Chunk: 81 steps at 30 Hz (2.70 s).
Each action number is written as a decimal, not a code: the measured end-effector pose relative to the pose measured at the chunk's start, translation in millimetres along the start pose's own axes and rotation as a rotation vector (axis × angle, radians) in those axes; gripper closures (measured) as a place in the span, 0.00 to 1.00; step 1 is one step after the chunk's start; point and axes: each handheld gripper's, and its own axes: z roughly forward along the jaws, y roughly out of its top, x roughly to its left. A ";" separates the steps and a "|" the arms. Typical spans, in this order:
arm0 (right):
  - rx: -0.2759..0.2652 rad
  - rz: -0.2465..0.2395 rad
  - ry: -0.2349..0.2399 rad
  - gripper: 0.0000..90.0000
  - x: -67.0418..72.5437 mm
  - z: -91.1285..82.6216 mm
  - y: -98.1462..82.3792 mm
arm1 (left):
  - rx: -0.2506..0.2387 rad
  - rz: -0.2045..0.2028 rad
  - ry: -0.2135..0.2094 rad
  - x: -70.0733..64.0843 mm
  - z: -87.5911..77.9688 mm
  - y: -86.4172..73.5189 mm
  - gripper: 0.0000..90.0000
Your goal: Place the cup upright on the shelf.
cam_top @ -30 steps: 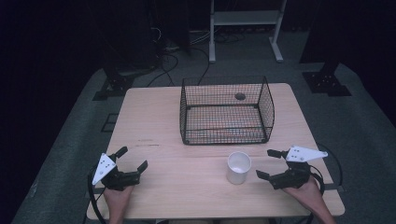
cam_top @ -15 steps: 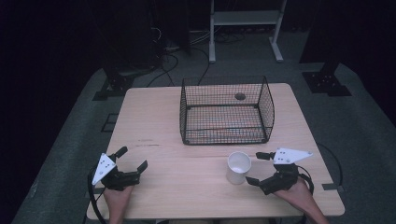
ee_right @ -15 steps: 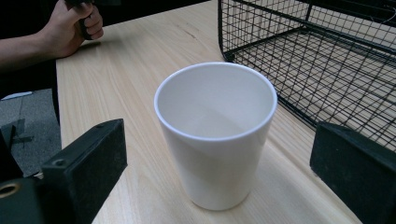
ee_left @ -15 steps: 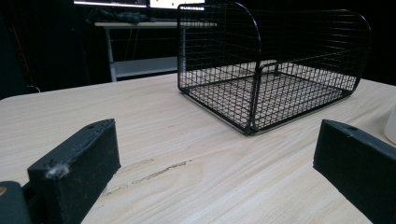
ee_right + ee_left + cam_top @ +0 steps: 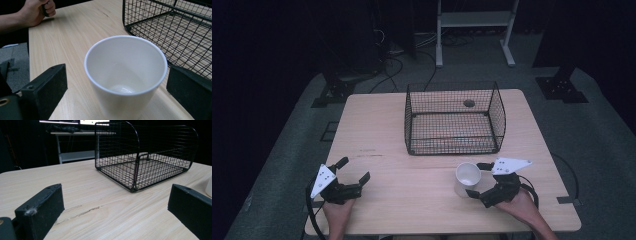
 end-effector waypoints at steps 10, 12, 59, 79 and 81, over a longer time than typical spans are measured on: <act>0.026 -0.004 0.002 0.03 -1.8 16.7 3.0 | 0.000 0.002 -0.001 0.0 0.1 0.0 0.00; 0.028 -0.009 0.005 0.03 -1.4 18.8 4.1 | 0.000 0.002 -0.001 0.0 0.1 0.0 0.00; 0.009 0.029 0.092 0.21 -42.0 -11.3 44.8 | 0.001 0.001 -0.003 -0.1 0.2 0.0 0.00; 0.008 0.012 0.087 0.21 -62.0 -25.8 72.9 | 0.001 -0.004 -0.006 0.1 0.4 0.0 0.00; 0.007 0.010 0.087 0.21 -64.8 -27.7 77.7 | 0.001 -0.004 -0.006 0.1 0.4 0.0 0.00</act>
